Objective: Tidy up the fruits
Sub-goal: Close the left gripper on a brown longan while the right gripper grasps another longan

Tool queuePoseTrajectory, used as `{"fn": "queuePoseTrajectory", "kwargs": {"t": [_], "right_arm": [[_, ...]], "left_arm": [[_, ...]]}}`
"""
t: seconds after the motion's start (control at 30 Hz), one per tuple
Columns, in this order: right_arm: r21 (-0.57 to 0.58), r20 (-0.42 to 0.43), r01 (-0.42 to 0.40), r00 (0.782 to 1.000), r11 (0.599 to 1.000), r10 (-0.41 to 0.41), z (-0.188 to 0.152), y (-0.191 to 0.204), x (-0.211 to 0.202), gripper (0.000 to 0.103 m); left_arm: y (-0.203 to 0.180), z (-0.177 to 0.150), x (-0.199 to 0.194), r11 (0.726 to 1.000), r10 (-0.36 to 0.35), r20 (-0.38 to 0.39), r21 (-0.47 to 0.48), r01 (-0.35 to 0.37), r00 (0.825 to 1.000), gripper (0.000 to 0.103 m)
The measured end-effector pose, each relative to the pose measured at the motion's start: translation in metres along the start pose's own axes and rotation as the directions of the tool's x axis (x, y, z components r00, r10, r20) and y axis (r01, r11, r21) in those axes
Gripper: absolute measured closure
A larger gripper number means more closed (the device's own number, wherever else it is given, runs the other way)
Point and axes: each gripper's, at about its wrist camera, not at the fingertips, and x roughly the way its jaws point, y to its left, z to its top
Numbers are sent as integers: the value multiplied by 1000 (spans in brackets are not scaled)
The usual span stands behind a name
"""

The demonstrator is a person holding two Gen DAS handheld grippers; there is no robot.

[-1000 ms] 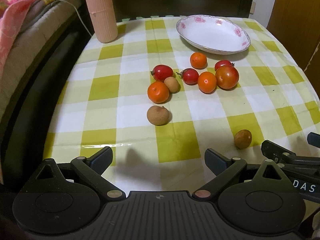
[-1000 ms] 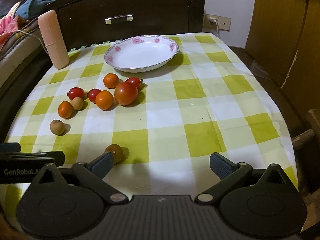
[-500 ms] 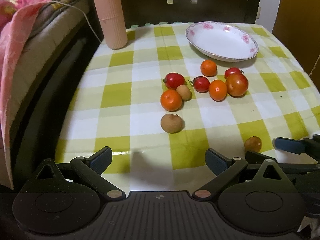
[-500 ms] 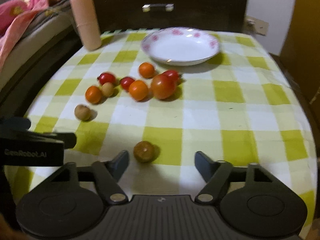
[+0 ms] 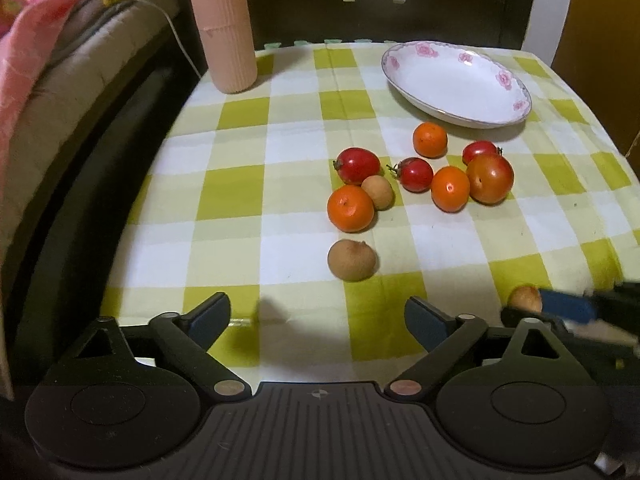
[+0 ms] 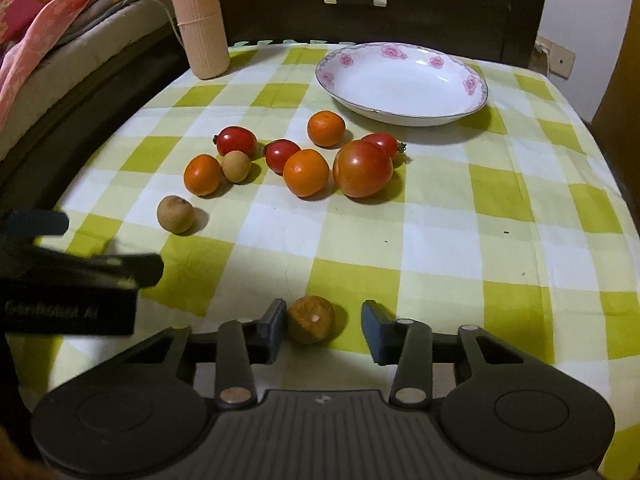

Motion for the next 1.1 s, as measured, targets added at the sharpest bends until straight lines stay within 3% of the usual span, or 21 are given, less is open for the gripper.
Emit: {"fn": "queuePoseTrajectory", "kwargs": {"t": [0.03,0.07,0.33,0.67,0.83,1.1], "right_arm": [[-5,0,-5,1000,1000,5,0,0,-1,78],[-7,-4,-13,1000,1000,13,-1,0,-2,78],[20,-15,-68,998,998,68,-1,-3,-4,79],[82,-21,-87,996,993,89,4,-13,-2,79],[94,-21,-88,996,992,91,5,-15,-1,79],[108,-20,-76,997,991,79,5,-18,-1,79]], "left_arm": [[2,1,3,1000,-5,-8,-12,5,1000,10],[3,3,6,1000,-6,-17,-19,5,1000,11],[-6,18,26,1000,18,-28,14,-18,999,26],[-3,22,36,1000,-11,-25,-5,11,1000,31],[-5,21,33,999,-40,-20,7,40,999,47],[-6,20,32,998,-54,-17,10,54,998,57]]}}
